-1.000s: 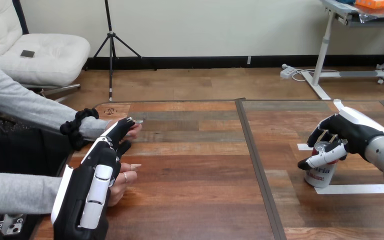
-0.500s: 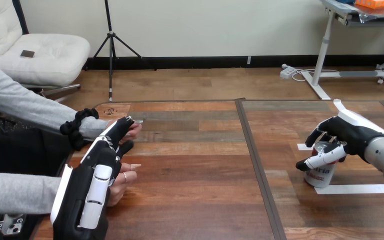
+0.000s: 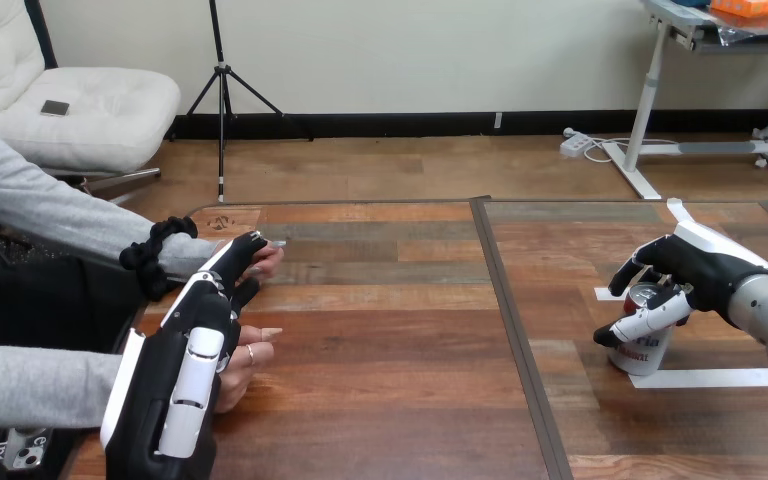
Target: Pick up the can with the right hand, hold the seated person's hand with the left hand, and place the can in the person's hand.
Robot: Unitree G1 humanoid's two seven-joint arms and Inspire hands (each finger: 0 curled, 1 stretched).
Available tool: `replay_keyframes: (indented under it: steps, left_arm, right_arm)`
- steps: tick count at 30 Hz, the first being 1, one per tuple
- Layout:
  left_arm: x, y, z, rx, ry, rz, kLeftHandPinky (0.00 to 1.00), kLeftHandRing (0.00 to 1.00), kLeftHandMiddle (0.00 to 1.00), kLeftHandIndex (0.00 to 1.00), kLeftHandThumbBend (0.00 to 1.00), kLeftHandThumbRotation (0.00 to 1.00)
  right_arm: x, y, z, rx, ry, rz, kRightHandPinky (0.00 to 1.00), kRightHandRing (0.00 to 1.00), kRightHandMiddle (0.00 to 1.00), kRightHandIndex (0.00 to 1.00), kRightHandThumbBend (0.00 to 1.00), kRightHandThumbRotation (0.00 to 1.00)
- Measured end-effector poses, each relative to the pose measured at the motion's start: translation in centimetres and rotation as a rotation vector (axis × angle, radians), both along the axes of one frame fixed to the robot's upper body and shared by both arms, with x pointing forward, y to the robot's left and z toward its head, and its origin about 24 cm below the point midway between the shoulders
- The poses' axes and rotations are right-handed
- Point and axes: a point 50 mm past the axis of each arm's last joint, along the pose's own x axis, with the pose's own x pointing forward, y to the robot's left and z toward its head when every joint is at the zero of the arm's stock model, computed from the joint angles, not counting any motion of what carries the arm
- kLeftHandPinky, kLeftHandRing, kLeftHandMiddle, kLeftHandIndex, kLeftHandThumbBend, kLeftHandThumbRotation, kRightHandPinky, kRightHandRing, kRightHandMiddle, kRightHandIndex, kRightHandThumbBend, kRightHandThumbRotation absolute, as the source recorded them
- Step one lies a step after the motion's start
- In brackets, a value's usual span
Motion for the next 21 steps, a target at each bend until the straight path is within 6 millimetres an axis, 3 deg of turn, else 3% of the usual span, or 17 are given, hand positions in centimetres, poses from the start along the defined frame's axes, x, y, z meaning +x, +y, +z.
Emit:
replay_keyframes:
  steps: [21]
  left_arm:
    - [-0.04, 0.14, 0.06, -0.014, -0.008, -0.007, 0.99, 0.98, 0.93, 0.85, 0.51, 0.90]
  right_arm:
    - [-0.08, -0.09, -0.17, -0.006, 0.030, -0.004, 0.49, 0.57, 0.63, 0.62, 1.00, 0.14]
